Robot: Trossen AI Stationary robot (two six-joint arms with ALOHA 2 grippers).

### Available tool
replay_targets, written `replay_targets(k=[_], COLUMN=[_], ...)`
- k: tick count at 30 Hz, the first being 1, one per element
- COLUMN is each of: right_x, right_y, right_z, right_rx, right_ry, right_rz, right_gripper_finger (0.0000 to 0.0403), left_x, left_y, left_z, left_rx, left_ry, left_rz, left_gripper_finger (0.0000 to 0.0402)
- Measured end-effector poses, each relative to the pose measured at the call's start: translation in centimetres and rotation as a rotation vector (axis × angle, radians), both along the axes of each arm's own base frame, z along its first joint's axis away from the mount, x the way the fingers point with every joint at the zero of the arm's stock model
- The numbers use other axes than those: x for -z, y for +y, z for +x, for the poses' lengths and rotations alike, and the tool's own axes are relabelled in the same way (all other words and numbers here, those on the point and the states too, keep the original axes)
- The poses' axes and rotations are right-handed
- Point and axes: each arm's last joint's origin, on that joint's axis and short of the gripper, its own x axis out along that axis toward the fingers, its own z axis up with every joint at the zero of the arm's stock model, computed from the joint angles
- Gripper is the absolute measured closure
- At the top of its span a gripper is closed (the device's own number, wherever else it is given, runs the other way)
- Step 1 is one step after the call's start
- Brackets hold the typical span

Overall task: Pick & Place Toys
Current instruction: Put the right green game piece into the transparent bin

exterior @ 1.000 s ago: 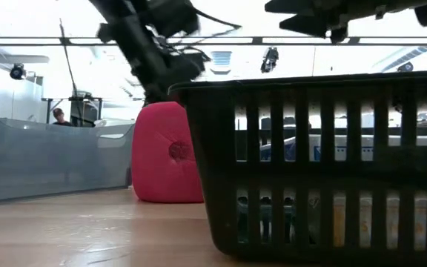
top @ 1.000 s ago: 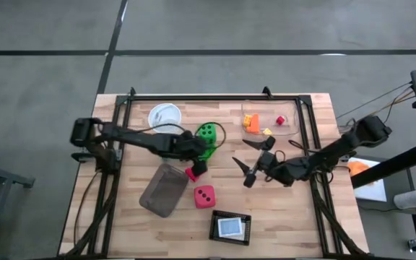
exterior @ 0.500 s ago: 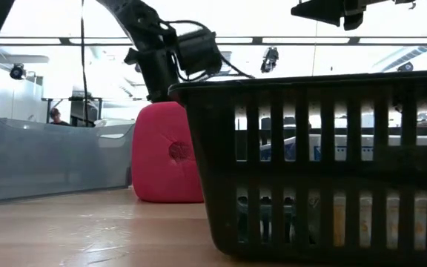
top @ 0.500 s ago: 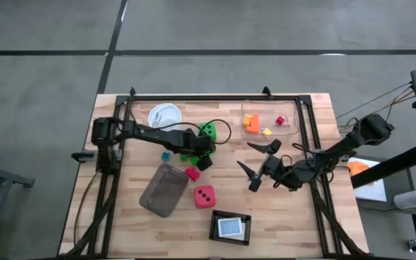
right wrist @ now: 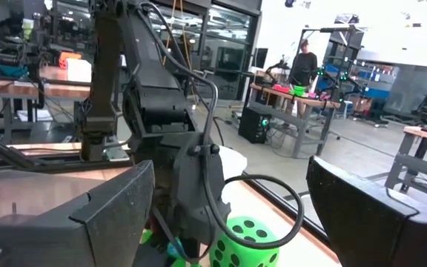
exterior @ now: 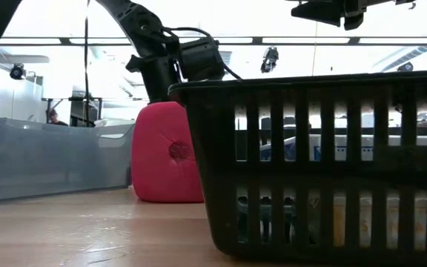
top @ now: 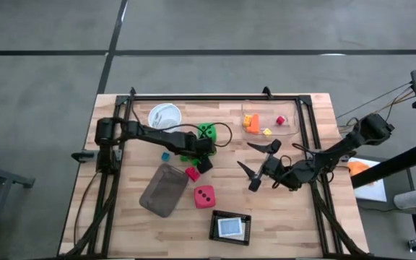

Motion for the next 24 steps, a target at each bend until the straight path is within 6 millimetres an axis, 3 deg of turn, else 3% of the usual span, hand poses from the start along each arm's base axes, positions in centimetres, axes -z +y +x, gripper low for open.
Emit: replay_targets(k=[6,18,24], right_x=[0.1,0.9,1.7], right_y=[0.0,0.0,-0.3], right_z=[0.0,0.3,1.0], right_rx=[0.003,0.011,0.033], right_ry=[0.009,0.049,0.075], right_rz=[-0.004,-0.021,-0.027], right_gripper_finger=[0.0056,0.0056,0.0056], left_x=[0.0,-0.3,-2.1], left_y=[0.0,-0.1,-1.1], left_z=[0.0,-0.1,-0.5], left_rx=[0.024,0.051,0.101], left_ry=[0.009,0.011,-0.011], left_rz=[0.017,0.023,0.033], left_gripper_finger=[0.0241,0.0241,0.0241])
